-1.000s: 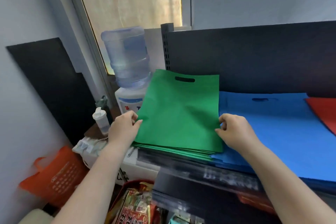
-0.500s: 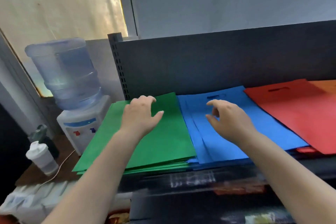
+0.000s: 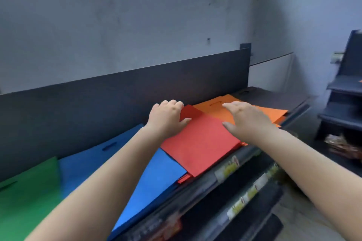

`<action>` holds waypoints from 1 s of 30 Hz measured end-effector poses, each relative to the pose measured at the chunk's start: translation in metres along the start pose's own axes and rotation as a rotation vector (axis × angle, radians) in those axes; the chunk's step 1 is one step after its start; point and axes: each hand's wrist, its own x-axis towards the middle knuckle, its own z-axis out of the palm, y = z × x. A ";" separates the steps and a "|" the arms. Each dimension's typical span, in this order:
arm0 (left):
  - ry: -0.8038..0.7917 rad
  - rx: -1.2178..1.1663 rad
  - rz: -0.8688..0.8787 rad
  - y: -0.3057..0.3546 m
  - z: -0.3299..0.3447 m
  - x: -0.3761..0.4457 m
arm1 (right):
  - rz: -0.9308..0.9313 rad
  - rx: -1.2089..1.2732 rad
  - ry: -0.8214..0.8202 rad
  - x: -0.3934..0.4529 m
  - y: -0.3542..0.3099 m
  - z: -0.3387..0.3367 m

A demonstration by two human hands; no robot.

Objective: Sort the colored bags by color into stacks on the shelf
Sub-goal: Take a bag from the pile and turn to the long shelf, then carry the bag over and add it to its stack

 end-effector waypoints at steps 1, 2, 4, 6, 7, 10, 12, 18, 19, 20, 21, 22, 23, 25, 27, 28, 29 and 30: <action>-0.007 0.003 0.023 0.020 0.002 0.015 | 0.028 -0.027 0.002 -0.001 0.023 -0.006; -0.008 0.013 0.046 0.041 0.004 0.029 | 0.060 -0.052 -0.006 -0.003 0.046 -0.012; -0.010 0.041 0.089 0.082 0.008 0.055 | 0.122 -0.094 -0.031 -0.008 0.091 -0.021; 0.006 0.051 0.130 0.128 0.013 0.081 | 0.179 -0.143 -0.061 -0.016 0.142 -0.029; 0.008 0.061 0.145 0.142 0.015 0.089 | 0.187 -0.160 -0.068 -0.018 0.159 -0.029; 0.029 0.044 0.202 0.201 0.024 0.117 | 0.248 -0.211 -0.085 -0.032 0.222 -0.037; 0.042 0.019 0.247 0.245 0.030 0.137 | 0.289 -0.253 -0.094 -0.041 0.264 -0.042; 0.028 -0.066 0.399 0.371 0.048 0.195 | 0.434 -0.303 -0.143 -0.068 0.374 -0.050; 0.030 -0.077 0.426 0.391 0.052 0.205 | 0.458 -0.312 -0.154 -0.071 0.392 -0.052; 0.031 -0.088 0.449 0.410 0.055 0.215 | 0.479 -0.326 -0.157 -0.073 0.410 -0.053; 0.030 -0.096 0.470 0.428 0.058 0.226 | 0.498 -0.338 -0.156 -0.074 0.428 -0.055; 0.029 -0.104 0.493 0.447 0.062 0.238 | 0.517 -0.345 -0.156 -0.075 0.446 -0.057; 0.028 -0.111 0.513 0.466 0.065 0.251 | 0.535 -0.352 -0.157 -0.076 0.465 -0.059; 0.030 -0.121 0.544 0.499 0.073 0.278 | 0.567 -0.390 -0.179 -0.074 0.503 -0.060; 0.028 -0.129 0.567 0.530 0.085 0.308 | 0.599 -0.447 -0.209 -0.067 0.541 -0.060; 0.025 -0.134 0.579 0.545 0.092 0.324 | 0.612 -0.466 -0.224 -0.063 0.560 -0.059; 0.020 -0.142 0.588 0.559 0.099 0.340 | 0.622 -0.478 -0.237 -0.057 0.578 -0.059; 0.018 -0.149 0.594 0.572 0.106 0.357 | 0.629 -0.488 -0.244 -0.051 0.596 -0.059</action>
